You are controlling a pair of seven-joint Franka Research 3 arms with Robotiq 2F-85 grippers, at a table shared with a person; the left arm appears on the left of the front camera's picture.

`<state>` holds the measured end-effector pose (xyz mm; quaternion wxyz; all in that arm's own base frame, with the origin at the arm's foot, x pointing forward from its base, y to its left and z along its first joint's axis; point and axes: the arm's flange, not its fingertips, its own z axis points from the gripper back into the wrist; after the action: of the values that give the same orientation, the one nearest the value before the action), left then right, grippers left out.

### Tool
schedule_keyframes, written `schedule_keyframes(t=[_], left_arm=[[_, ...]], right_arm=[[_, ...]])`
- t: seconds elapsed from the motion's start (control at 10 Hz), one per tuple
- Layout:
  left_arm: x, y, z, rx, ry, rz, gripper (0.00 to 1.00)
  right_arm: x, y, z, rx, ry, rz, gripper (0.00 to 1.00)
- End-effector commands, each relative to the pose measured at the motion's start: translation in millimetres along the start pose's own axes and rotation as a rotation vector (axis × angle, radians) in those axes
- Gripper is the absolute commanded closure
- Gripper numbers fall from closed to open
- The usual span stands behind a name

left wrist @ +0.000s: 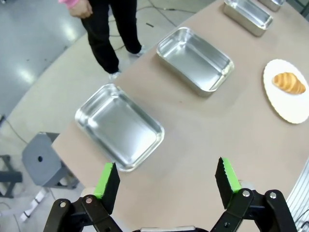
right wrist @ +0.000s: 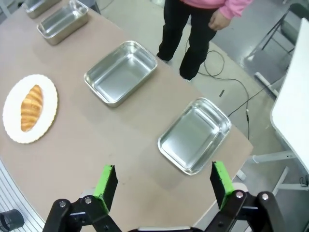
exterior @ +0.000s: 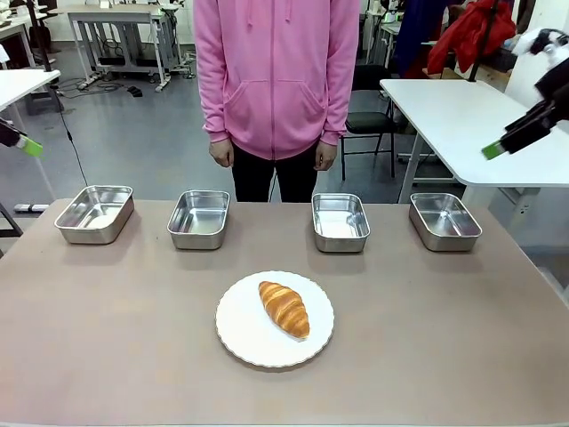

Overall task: Place the bread in the container.
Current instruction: Place the Butter Roll into the Airtight Container indicated by the human.

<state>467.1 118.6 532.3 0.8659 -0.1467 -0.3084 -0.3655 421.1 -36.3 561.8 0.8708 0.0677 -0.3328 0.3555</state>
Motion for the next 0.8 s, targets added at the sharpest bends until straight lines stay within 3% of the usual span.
schedule_keyframes(t=[0.0, 0.2, 0.7], left_arm=[[-5.9, 24.3, 22.0, -0.038, -0.069, -0.029, 0.0], [-14.9, 40.3, 36.6, -0.071, -0.135, -0.033, 0.0], [-29.9, 52.5, 54.3, -0.131, -0.268, -0.066, 0.0]], right_arm=[[-3.4, -43.1, 23.8, 0.064, -0.052, -0.015, 0.0], [-9.5, -60.0, 35.1, 0.057, -0.095, -0.031, 0.0], [-12.2, -63.0, 42.9, 0.06, -0.177, -0.02, 0.0]])
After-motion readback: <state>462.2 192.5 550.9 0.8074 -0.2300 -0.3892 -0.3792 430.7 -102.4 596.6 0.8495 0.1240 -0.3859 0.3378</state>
